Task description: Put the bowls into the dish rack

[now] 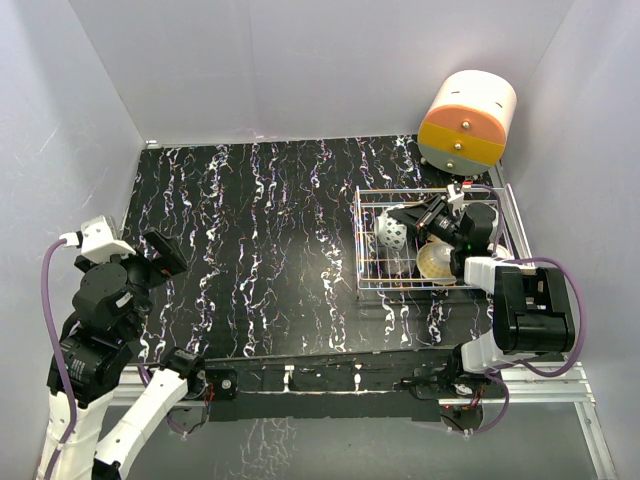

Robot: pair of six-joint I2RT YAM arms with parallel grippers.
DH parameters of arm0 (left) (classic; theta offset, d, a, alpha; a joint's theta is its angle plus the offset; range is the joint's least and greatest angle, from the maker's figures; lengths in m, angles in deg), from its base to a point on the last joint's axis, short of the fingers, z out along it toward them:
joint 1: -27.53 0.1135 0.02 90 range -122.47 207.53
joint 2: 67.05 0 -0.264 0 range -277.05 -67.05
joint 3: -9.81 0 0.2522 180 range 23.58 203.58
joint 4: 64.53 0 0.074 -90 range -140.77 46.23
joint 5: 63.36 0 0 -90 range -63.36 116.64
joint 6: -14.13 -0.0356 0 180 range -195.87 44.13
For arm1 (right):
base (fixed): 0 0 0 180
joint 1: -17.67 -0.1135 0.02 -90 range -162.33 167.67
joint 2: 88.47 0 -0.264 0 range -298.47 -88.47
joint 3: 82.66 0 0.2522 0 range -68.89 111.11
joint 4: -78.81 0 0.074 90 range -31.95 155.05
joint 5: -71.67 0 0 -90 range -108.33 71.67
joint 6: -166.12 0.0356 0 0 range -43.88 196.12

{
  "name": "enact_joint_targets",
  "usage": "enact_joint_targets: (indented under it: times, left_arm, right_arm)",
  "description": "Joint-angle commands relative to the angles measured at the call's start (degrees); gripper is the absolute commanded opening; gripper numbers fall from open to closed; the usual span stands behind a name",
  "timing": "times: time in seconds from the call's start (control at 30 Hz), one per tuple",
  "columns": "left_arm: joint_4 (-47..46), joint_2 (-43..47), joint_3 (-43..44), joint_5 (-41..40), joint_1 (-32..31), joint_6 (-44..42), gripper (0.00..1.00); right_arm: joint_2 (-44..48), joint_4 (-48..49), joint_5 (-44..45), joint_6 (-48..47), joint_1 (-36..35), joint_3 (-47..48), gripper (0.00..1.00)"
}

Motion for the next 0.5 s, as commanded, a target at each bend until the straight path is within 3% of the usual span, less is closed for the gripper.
enact_joint_targets:
  times: [0.0,0.37,0.47]
  left_arm:
    - [-1.35,-0.83,0.04,-0.39,-0.26,-0.07,0.97]
    - [-1.28,-0.58,-0.21,-0.71,-0.24,0.01,0.97]
    - [-0.88,-0.27,-0.07,-1.02,-0.26,0.00,0.97]
  right_arm:
    - [-0.02,-3.30,0.14,-3.81,-0.23,3.69,0.13]
    - [-2.52,-4.50,-0.13,-3.98,-4.11,7.22,0.13]
    - [-3.35,-1.07,0.04,-1.21,-5.79,6.68,0.13]
